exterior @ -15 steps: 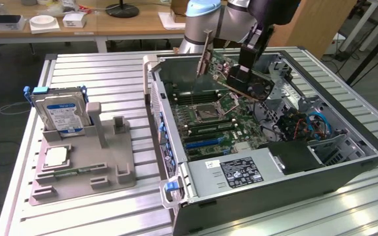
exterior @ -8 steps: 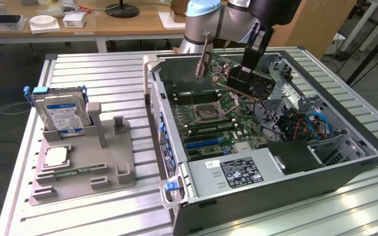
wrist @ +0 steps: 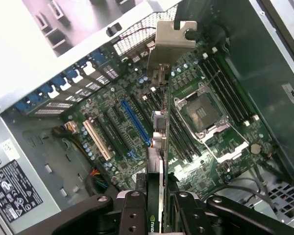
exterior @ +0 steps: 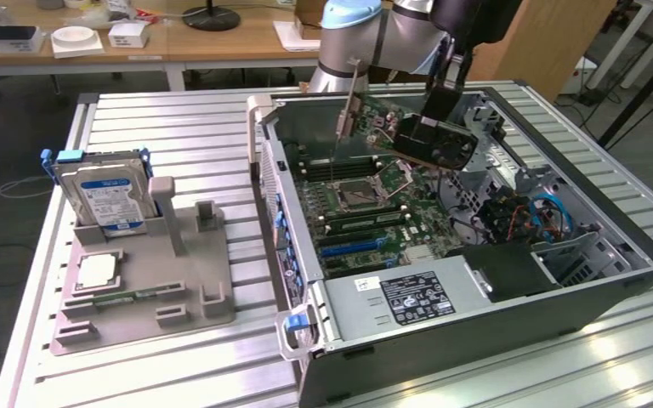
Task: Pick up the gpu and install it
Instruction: 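Insert the gpu into the slot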
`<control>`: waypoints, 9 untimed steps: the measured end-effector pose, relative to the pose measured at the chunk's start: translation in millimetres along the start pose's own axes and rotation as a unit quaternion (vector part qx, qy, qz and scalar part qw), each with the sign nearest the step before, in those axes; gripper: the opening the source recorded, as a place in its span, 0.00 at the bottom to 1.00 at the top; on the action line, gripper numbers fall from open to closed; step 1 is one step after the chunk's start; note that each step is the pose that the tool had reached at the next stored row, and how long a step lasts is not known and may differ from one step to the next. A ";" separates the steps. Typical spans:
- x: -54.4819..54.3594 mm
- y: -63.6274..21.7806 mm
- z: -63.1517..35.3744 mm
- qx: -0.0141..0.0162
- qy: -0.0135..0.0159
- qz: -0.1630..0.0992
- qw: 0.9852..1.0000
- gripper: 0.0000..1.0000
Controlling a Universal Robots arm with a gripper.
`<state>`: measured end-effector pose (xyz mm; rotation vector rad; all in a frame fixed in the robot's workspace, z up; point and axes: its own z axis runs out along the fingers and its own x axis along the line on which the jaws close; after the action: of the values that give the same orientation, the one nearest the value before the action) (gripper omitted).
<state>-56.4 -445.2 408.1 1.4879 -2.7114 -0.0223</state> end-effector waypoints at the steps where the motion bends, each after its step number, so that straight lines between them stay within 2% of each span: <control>1: 0.0 -0.1 0.0 0.000 0.000 -0.006 1.000 0.26; 5: -0.3 -0.4 0.1 0.001 0.001 -0.033 0.999 0.26; 9: -0.4 -0.7 0.2 0.002 0.002 -0.058 0.998 0.26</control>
<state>-55.6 -445.3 407.9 1.6430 -2.6195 -0.0179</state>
